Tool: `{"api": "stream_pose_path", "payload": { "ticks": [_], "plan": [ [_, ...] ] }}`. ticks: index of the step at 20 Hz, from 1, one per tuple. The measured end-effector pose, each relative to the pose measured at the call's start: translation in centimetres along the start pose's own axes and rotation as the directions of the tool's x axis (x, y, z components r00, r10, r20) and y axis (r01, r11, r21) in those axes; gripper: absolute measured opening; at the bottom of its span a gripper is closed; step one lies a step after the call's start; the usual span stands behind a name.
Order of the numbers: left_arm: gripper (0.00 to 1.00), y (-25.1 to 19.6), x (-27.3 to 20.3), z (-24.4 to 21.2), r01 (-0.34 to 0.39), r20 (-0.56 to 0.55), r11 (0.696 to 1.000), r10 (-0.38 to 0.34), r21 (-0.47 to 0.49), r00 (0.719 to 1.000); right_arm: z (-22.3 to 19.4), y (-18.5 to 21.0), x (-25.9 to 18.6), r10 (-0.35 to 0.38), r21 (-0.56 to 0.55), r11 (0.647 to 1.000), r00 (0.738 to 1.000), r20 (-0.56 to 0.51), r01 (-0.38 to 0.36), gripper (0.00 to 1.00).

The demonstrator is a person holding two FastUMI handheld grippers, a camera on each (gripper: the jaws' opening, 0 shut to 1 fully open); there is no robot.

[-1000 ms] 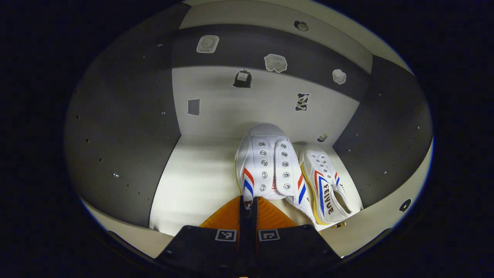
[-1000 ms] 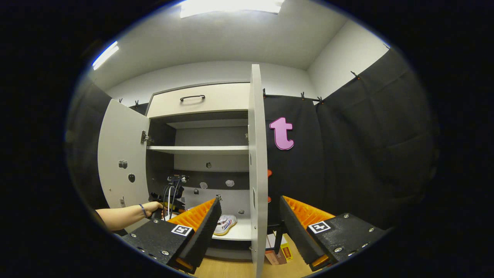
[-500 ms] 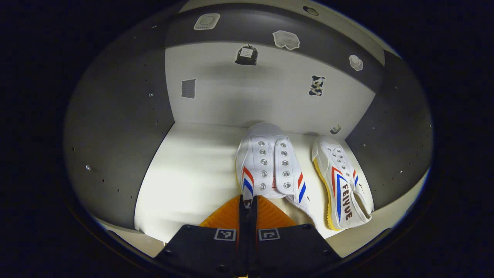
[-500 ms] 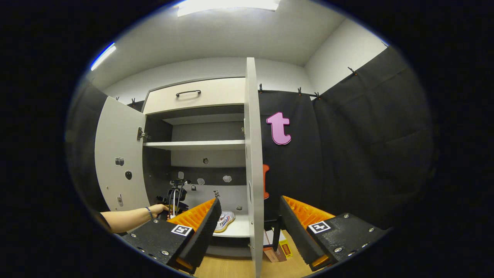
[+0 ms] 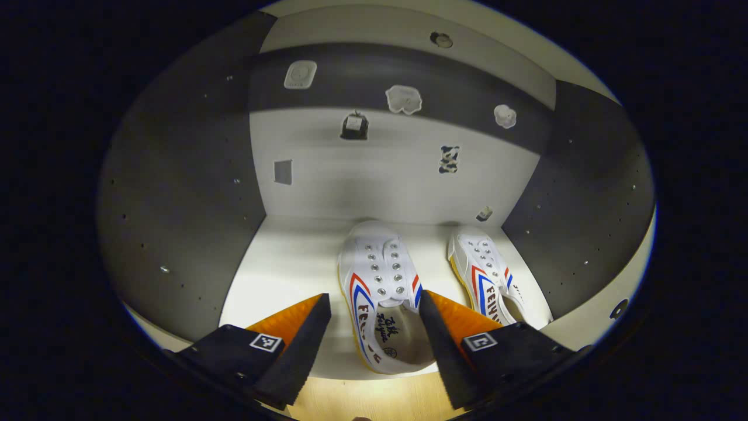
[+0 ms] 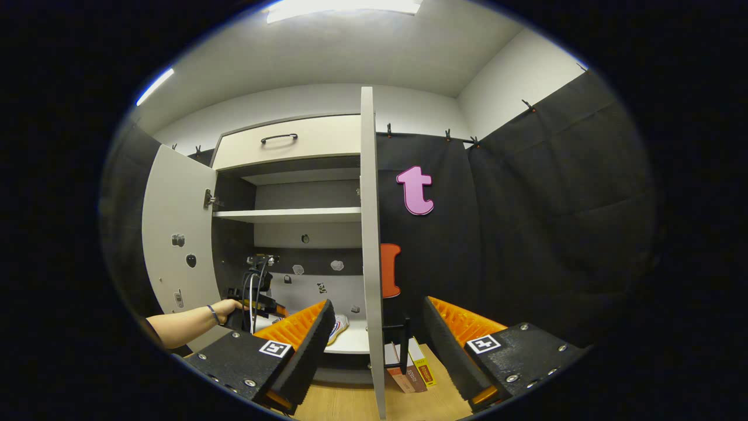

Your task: Grab one shoe with the right hand and put it into the shoe cabinet, grab the other shoe with the left hand and put it into the shoe cabinet; then close the right door with the right hand and the left door with the left hand.

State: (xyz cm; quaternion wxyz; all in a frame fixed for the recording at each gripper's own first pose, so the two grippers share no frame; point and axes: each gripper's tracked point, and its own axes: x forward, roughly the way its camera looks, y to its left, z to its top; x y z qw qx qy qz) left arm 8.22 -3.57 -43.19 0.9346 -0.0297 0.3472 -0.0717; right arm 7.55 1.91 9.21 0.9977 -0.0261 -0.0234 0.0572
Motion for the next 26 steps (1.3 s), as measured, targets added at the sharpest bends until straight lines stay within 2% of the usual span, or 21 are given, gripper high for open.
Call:
{"api": "stream_pose_path", "payload": {
  "ticks": [1,3,6,11,14,21,26],
  "plan": [
    [1.0,-0.2,-1.7,1.0,-0.003,0.042,1.0,0.002,0.015,0.999,0.0,-0.5,-0.1,-0.011,-0.002,1.0,1.0,-0.001,0.011,0.94],
    [0.97,-0.9,-5.2,2.8,-0.004,0.124,0.999,-0.002,0.054,0.992,-0.2,-1.5,-0.4,-0.025,-0.005,1.0,1.0,0.001,0.025,0.94],
    [0.97,-2.1,-11.2,5.0,0.013,0.251,0.998,-0.03,0.069,0.968,-0.8,-2.9,-0.6,-0.041,-0.014,0.999,0.999,-0.018,0.041,0.93],
    [0.97,-3.2,-22.9,6.5,0.031,0.43,0.992,-0.08,0.119,0.899,-2.5,-5.4,-0.1,-0.069,-0.03,0.997,0.996,-0.048,0.068,0.94],
    [0.96,-2.5,-29.3,6.4,-0.018,0.514,0.986,-0.072,0.168,0.855,-4.4,-5.8,0.4,-0.056,-0.047,0.998,0.995,-0.077,0.052,0.94],
    [0.96,1.5,-39.4,3.1,-0.046,0.559,0.992,-0.027,0.117,0.829,-8.5,-5.4,2.2,-0.004,-0.086,0.996,0.989,-0.146,-0.008,0.94],
    [0.96,6.2,-45.3,0.9,-0.112,0.585,0.992,0.054,0.064,0.809,-10.0,-5.3,3.0,0.021,-0.105,0.994,0.985,-0.174,-0.04,0.94]
  ]
}}
